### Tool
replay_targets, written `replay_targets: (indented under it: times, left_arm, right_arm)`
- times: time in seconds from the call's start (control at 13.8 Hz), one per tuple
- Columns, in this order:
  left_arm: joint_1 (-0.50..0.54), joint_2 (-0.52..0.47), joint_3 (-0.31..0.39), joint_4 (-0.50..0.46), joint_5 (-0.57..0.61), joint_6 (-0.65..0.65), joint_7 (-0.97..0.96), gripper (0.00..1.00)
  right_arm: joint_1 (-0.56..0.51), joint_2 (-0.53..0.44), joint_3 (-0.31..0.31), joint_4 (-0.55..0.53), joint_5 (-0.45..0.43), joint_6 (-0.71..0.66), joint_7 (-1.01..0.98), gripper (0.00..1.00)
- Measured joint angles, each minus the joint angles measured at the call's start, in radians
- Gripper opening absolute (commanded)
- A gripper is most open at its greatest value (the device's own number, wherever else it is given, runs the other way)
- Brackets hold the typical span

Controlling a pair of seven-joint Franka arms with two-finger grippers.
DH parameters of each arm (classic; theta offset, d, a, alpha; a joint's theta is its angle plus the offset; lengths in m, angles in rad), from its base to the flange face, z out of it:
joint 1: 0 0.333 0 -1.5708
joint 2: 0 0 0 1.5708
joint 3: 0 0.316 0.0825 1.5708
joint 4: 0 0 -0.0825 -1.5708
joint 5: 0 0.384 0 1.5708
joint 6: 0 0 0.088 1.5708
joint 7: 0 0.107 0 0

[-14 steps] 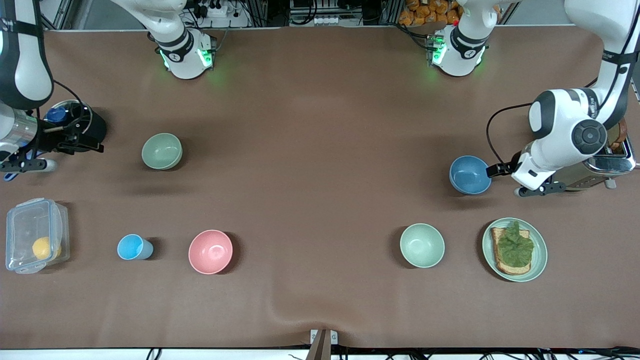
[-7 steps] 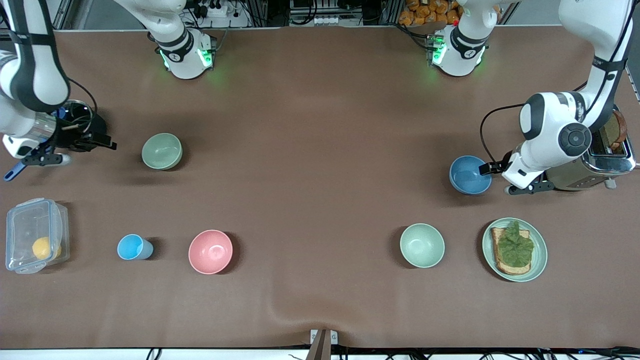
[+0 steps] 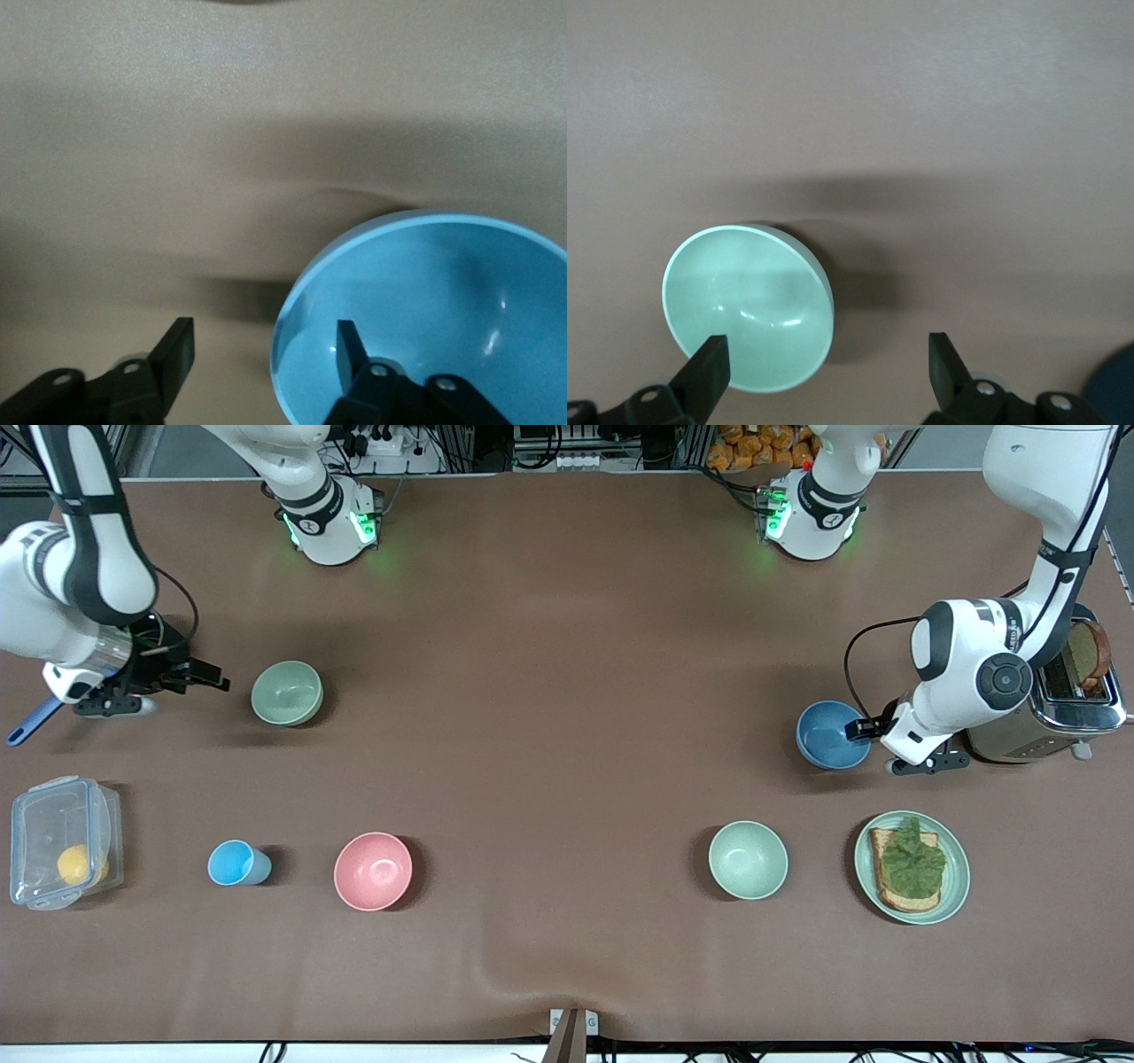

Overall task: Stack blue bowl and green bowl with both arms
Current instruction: 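Lower both grippers onto the rims of the blue and green bowls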

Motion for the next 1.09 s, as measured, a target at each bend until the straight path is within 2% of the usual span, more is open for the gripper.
replay_targets:
  times: [0.14,0.22,0.43,0.65,0.87,0.94,1.09]
  left_arm:
    - [0.0,0.0,0.0,0.0,0.0,0.001,0.0,0.53]
    - [0.0,0.0,0.0,0.0,0.0,0.001,0.0,0.51]
    - [0.0,0.0,-0.001,0.001,0.0,0.002,0.0,0.42]
    - [-0.001,0.0,-0.001,0.003,0.0,0.002,0.0,0.29]
    - [-0.001,0.0,-0.01,0.003,0.0,0.002,0.0,0.11]
    - [-0.001,0.0,-0.011,0.003,0.0,0.002,0.0,0.03]
    - [-0.001,0.0,-0.012,0.003,0.0,0.002,0.0,0.0]
  right_arm:
    - [0.028,0.0,0.002,-0.048,0.002,0.077,0.0,0.91]
    - [0.059,0.0,0.002,-0.089,0.003,0.157,0.0,0.89]
    - [0.096,0.0,0.003,-0.157,0.004,0.276,0.0,0.88]
    - [0.104,0.003,0.001,-0.181,0.004,0.329,-0.044,0.88]
    - [0.097,0.019,-0.005,-0.184,0.004,0.359,-0.061,0.86]
    - [0.092,0.031,-0.006,-0.186,0.004,0.373,-0.062,0.79]
    - [0.083,0.06,-0.007,-0.187,0.004,0.401,-0.066,0.53]
